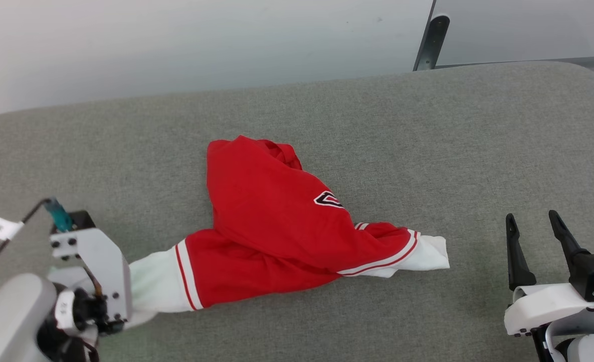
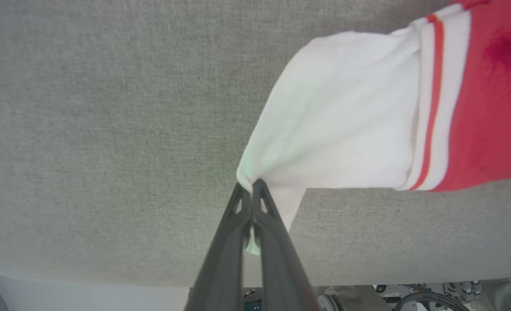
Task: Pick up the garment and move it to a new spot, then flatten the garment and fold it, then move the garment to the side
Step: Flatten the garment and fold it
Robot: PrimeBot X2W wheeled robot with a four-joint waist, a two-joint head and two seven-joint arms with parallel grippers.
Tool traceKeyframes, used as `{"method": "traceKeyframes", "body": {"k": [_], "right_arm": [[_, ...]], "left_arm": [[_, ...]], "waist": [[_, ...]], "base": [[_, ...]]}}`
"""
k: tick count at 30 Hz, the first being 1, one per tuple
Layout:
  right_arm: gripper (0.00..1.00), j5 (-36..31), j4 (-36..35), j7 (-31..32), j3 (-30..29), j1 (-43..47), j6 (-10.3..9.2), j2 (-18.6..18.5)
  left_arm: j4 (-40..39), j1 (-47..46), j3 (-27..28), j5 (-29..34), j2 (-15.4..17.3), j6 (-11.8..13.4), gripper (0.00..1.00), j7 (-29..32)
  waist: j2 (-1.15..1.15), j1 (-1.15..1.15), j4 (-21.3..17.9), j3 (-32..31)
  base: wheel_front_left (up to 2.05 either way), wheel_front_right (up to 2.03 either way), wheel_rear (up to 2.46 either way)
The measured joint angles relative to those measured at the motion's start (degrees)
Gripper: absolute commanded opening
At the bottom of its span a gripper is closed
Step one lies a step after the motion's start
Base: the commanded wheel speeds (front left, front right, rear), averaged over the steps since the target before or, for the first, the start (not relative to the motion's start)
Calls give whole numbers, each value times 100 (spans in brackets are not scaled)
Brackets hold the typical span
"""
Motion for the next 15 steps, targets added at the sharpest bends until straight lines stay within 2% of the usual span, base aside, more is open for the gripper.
{"method": "traceKeyframes", "body": {"k": [4, 14, 15], "right_arm": [[100, 67, 25, 40, 77, 0, -1, -9], [100, 539, 54, 285, 651, 87, -1, -324], [100, 606, 52, 330, 710, 108, -1, -344]], "left_arm": [[78, 197, 38, -138, -201, 8, 0, -177], [415, 388, 105, -269, -513, -232, 0, -624], [414, 388, 99, -266, -528, -247, 33, -666]], "waist": [[0, 0, -8, 18], [0, 0, -30, -43], [0, 0, -24, -60]], "base": [[0, 0, 0], [0, 0, 0], [0, 0, 0]]}}
